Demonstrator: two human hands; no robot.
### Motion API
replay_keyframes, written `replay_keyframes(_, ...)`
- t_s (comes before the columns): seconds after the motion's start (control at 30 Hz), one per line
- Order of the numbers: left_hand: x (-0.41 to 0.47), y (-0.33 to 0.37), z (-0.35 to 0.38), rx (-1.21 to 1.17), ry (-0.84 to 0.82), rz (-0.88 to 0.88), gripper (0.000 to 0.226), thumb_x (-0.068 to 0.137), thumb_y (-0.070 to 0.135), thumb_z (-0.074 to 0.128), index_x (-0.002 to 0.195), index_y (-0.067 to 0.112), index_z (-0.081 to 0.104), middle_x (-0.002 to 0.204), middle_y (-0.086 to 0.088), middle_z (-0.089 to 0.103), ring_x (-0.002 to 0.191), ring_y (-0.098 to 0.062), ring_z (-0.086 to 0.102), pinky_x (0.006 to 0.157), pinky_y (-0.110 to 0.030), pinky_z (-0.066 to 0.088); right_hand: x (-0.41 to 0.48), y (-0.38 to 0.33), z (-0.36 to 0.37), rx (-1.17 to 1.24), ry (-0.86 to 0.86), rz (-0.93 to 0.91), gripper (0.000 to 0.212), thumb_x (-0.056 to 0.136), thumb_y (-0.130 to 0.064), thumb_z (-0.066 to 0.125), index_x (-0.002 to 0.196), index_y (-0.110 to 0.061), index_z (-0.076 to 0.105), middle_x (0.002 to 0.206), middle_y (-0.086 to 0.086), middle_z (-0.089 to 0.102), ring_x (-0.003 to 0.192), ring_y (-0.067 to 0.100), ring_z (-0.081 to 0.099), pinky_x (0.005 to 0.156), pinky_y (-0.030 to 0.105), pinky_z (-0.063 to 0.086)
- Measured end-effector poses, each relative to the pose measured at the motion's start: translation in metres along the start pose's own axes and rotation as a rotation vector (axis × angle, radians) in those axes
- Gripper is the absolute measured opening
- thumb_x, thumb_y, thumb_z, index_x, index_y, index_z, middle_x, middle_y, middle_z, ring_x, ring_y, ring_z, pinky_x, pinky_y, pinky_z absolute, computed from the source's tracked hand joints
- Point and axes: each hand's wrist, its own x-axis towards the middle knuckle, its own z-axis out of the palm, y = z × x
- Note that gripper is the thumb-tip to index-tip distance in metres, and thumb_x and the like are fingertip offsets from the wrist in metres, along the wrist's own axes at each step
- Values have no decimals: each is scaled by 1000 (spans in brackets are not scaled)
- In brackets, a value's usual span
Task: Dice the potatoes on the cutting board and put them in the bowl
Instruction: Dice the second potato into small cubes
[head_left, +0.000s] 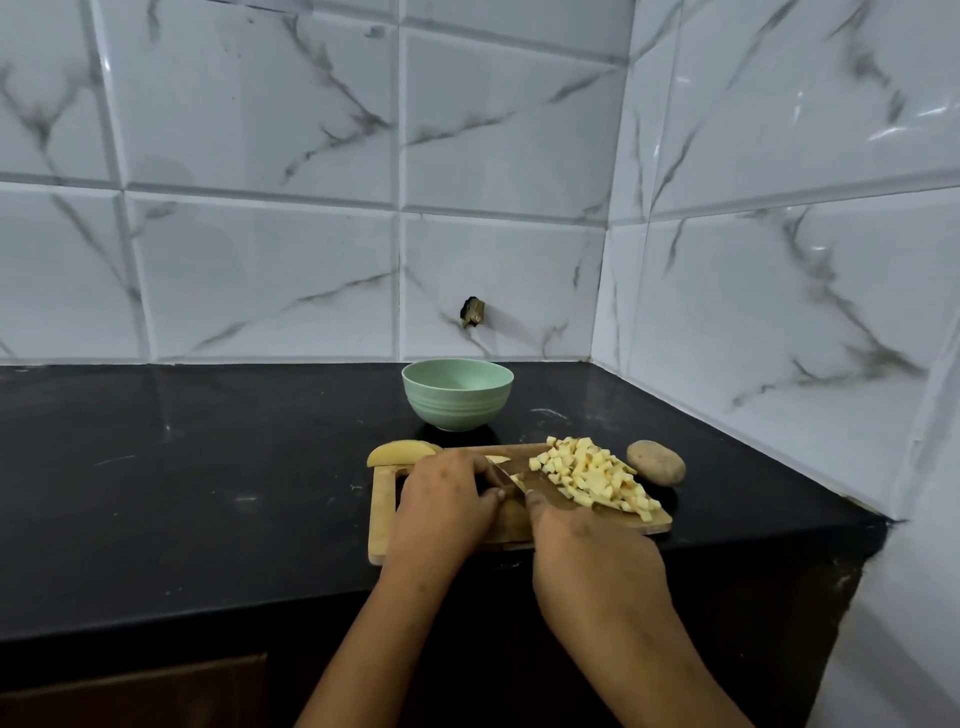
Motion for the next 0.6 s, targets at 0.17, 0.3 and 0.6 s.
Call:
replay_keyframes(0.17, 0, -2, 0, 38, 18, 3, 10, 84, 29, 66, 90, 23, 73, 86, 6, 65, 80, -9, 54, 69, -21, 41, -11, 5, -7, 61, 109, -10, 57, 100, -20, 41, 151, -32, 20, 101, -3, 60, 73, 13, 47, 47, 21, 29)
replay_keyframes(0.3, 0, -2, -1, 30, 18, -11, 12, 84, 25, 65, 92, 26, 74, 89, 6, 66, 86, -12, 57, 76, -25, 45, -19, 0, -4, 66, 16, -36, 64, 98, -13, 42, 152, -27, 11, 106, -1, 60, 72, 14, 44, 48, 22, 30)
replay_keyframes(0.6, -2, -1, -2, 21, 51, -34, 9, 84, 30, 68, 88, 23, 73, 90, 9, 66, 81, -5, 53, 72, -19, 38, -1, -10, -3, -20, 27, -10, 54, 98, -10, 41, 149, -21, 25, 108, 1, 62, 85, 18, 59, 54, 26, 36)
